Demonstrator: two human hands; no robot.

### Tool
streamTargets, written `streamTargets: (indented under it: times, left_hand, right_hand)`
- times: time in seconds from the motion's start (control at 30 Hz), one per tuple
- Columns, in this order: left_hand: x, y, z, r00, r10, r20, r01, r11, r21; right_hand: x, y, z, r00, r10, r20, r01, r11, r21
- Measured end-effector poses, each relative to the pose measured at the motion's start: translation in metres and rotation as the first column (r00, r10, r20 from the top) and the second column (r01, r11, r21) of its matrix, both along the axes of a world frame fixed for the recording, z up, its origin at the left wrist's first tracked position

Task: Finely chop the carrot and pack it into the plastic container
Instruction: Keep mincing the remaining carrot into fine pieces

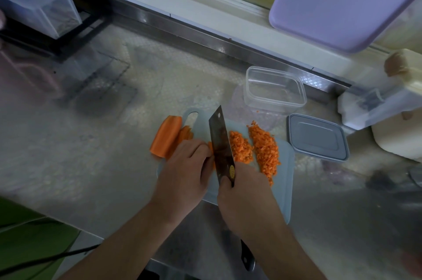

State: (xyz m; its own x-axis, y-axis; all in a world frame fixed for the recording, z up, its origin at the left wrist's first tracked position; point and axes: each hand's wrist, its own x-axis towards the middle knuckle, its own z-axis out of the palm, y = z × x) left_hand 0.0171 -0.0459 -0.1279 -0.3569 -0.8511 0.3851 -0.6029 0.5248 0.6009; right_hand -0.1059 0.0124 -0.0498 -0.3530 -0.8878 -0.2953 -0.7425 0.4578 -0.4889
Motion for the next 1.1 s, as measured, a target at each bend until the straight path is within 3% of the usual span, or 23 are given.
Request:
streamTargets:
  times: [0.2, 0.43, 0.7, 0.87, 1.1]
  left_hand:
    - [0.000, 0.001, -0.001, 1.000, -0.003, 0.014, 0.003, 1.000, 0.007]
    - [0.001, 0.001, -0.001, 1.000, -0.003, 0.007, 0.002, 1.000, 0.031]
    - [0.001, -0.002, 0.003, 0.999, -0.029, -0.014, 0.029, 0.999, 0.040]
    - [0.000, -0.001, 0.000, 0.999, -0.025, -0.024, 0.026, 0.998, 0.048]
    - [0.004, -0.001, -0.002, 0.999, -0.010, -0.049, 0.012, 0.999, 0.045]
  right_hand:
    - [0.005, 0.001, 0.000, 0.999, -0.008, -0.045, 0.007, 1.000, -0.016]
    - [0.004, -0.002, 0.014, 0.984, 0.146, -0.098, -0.141, 0.988, 0.060]
    - [0.008, -0.014, 0.012, 1.000, 0.022, 0.008, -0.023, 0.996, 0.090]
    - [0.008, -0.020, 0.008, 0.994, -0.017, 0.111, 0.017, 1.000, 0.008]
    - [-0.005, -0.009, 0.007, 0.994, -0.048, 0.096, 0.053, 0.997, -0.049]
